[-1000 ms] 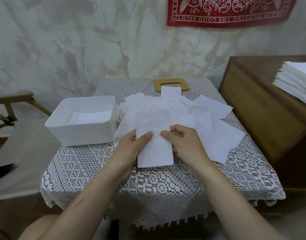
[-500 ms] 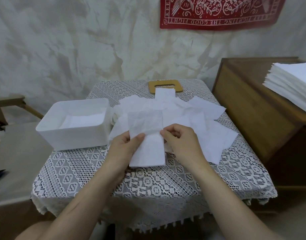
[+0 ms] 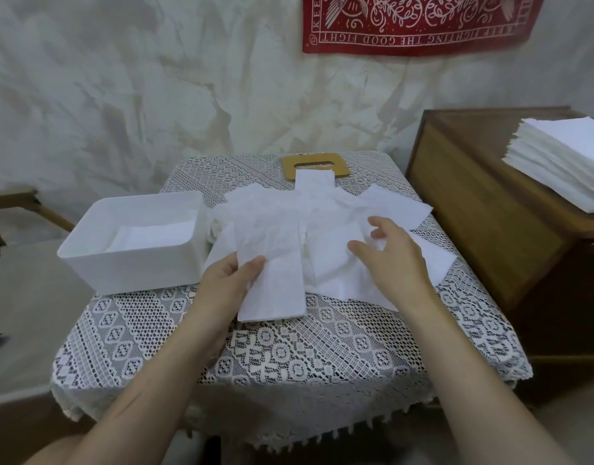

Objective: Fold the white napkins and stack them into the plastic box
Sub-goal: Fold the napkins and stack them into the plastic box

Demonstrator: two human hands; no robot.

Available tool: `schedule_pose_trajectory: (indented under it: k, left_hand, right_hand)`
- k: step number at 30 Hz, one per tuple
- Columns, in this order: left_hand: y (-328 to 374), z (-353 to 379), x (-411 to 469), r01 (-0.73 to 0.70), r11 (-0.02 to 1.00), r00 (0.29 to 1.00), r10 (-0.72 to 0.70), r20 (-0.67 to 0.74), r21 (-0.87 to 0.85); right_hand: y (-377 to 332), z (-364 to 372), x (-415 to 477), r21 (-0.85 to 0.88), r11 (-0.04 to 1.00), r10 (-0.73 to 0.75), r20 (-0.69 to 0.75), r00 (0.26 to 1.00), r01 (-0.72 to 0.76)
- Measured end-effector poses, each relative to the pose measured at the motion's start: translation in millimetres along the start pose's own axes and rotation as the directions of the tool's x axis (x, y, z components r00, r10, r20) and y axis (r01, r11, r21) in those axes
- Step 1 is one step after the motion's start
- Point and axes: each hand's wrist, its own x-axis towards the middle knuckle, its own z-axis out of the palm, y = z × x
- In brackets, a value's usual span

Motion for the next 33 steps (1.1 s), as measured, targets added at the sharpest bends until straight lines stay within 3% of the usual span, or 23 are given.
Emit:
schedule_pose_trajectory:
  k: [5,12,15,18,25,31,33]
  left_hand:
    - [0,-1,-3,0.003,1.0,1.0,-0.003,0.001,0.003]
    - [2,-2,-3,-0.001,1.0,1.0,0.001,-0.008,0.0]
    - [3,-5,-2,-0.017,1.0,1.0,0.017,-0.017,-0.002]
    - [4,-6,-1,-0.015,1.0,1.0,0.014,-0.013,-0.01]
    - [6,-8,-3,-0.028,1.0,1.0,0.028,0.004,-0.008]
    - [8,-5,-5,-0.012,1.0,0.999,0.013,0.036,-0.02]
    - [8,-2,-9,-0.012,0.999,0.998,0.015,0.062,-0.039]
  right_hand:
    - [4,1,4,0.225,0.969,0.08,0.097,0.992,-0.1]
    - [-1,-5,-2,0.212,0.968,-0.138,0.015,0.99,0.132]
    - [-13,-10,-5,0.377,0.906,-0.196,-0.023,0.98,0.19]
    - [-22,-12,-9,0.563,0.82,-0.139,0.014,0.99,0.107]
    - [-26,-6,-15,0.582,0.812,-0.024,0.108,0.994,-0.044]
    - [-34,-10,-18,0.764,0.617,-0.047,0.276,0.96,-0.189]
    - [-35,-7,-19,0.769,0.605,-0.064,0.305,0.95,-0.206]
